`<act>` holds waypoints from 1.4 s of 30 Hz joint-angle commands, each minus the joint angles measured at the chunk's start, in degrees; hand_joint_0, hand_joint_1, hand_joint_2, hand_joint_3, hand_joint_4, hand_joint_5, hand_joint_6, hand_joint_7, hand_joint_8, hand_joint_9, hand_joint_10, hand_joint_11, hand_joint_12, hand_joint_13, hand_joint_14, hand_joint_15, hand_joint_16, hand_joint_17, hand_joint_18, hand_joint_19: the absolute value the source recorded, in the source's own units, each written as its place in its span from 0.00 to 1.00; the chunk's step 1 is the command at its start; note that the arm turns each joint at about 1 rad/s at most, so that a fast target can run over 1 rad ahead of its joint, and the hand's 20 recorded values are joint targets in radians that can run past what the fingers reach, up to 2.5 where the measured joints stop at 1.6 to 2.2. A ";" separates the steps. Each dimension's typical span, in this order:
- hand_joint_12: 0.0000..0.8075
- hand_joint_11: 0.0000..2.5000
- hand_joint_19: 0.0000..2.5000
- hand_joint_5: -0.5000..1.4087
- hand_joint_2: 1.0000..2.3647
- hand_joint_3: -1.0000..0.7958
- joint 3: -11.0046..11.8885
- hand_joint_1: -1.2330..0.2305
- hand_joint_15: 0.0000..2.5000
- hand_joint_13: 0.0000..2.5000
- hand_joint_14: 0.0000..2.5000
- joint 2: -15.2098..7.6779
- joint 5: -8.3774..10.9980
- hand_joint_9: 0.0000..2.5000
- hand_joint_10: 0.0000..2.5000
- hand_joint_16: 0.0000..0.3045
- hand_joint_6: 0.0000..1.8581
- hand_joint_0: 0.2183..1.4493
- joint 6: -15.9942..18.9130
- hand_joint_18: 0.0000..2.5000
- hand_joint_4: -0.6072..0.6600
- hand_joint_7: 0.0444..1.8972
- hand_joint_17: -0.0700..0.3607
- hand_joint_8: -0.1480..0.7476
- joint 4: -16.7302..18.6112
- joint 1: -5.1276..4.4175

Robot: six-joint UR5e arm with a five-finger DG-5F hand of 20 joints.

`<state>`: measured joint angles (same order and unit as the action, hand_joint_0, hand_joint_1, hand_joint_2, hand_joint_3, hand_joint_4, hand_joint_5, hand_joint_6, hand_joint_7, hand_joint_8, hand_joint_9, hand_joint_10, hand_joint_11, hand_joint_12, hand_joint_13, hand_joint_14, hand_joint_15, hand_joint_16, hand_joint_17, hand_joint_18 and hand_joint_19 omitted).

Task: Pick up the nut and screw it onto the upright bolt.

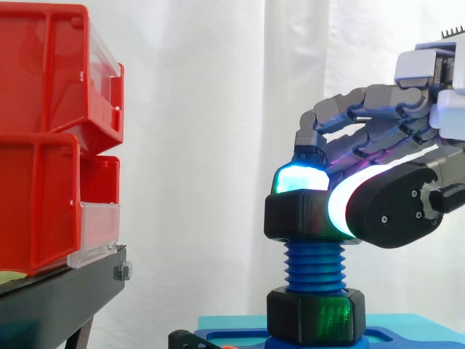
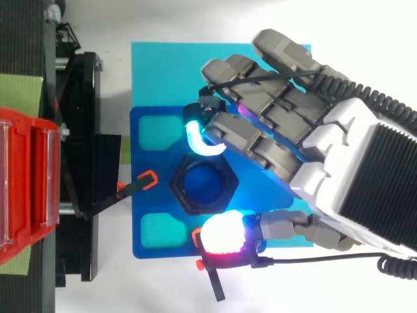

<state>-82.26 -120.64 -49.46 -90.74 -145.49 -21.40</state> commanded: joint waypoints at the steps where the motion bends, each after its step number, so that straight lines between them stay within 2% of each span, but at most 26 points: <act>1: 0.45 0.00 0.00 0.19 0.00 0.28 0.00 0.44 0.00 0.21 0.00 0.06 -0.02 0.21 0.00 0.16 0.27 0.25 0.04 0.18 0.74 0.65 0.41 0.51 -0.05 0.05; 8: 0.45 0.00 0.00 0.19 0.00 0.28 0.00 0.44 0.00 0.21 0.00 -0.03 -0.37 0.21 0.00 0.16 0.27 0.25 -0.05 0.18 0.74 0.65 0.41 0.51 0.12 0.05; 9: 0.45 0.00 0.00 0.19 0.00 0.28 0.09 0.44 0.00 0.21 0.00 -1.88 -0.37 0.21 0.00 0.16 0.27 0.25 0.04 0.18 0.74 0.65 0.41 0.51 0.12 0.05; 12: 0.45 0.00 0.00 0.19 0.00 0.28 0.09 0.44 0.00 0.21 0.00 -3.55 -0.72 0.21 0.00 0.16 0.27 0.25 1.00 0.18 0.74 0.65 0.41 0.51 0.74 0.31; 13: 0.45 0.00 0.00 0.19 0.00 0.28 0.88 0.44 0.00 0.21 0.00 -5.04 -1.60 0.21 0.00 0.16 0.27 0.25 3.20 0.18 0.74 0.65 0.41 0.51 1.97 0.40; 16: 0.45 0.00 0.00 0.19 0.00 0.28 1.14 0.44 0.00 0.21 0.00 -4.95 -1.87 0.21 0.00 0.16 0.27 0.25 4.25 0.18 0.74 0.65 0.41 0.51 1.97 0.40; 21: 0.45 0.00 0.00 0.19 0.00 0.28 1.75 0.44 0.00 0.21 0.00 -4.95 -2.04 0.21 0.00 0.15 0.27 0.25 4.25 0.18 0.74 0.65 0.41 0.51 -0.58 0.49; 27: 0.45 0.00 0.00 0.19 0.00 0.28 2.37 0.44 0.00 0.21 0.00 -4.95 -2.04 0.21 0.00 0.16 0.27 0.24 4.08 0.18 0.74 0.65 0.41 0.51 -0.14 0.57; 34: 0.49 0.00 0.00 0.17 0.00 0.28 2.63 0.43 0.00 0.20 0.00 -4.95 -2.74 0.19 0.00 0.18 0.27 0.19 3.99 0.18 0.75 0.54 0.44 0.52 -0.67 0.57; 38: 0.53 0.00 0.00 0.15 0.00 0.28 2.63 0.42 0.00 0.20 0.00 -4.95 -2.74 0.18 0.00 0.20 0.27 0.14 3.99 0.19 0.73 0.44 0.48 0.53 -0.67 0.57; 42: 0.55 0.00 0.00 0.14 0.00 0.28 2.63 0.41 0.00 0.19 0.00 -4.87 -2.83 0.16 0.00 0.21 0.27 0.12 4.08 0.17 0.70 0.38 0.50 0.53 -1.02 0.57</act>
<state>-79.64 -125.56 -52.21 -86.75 -146.24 -20.83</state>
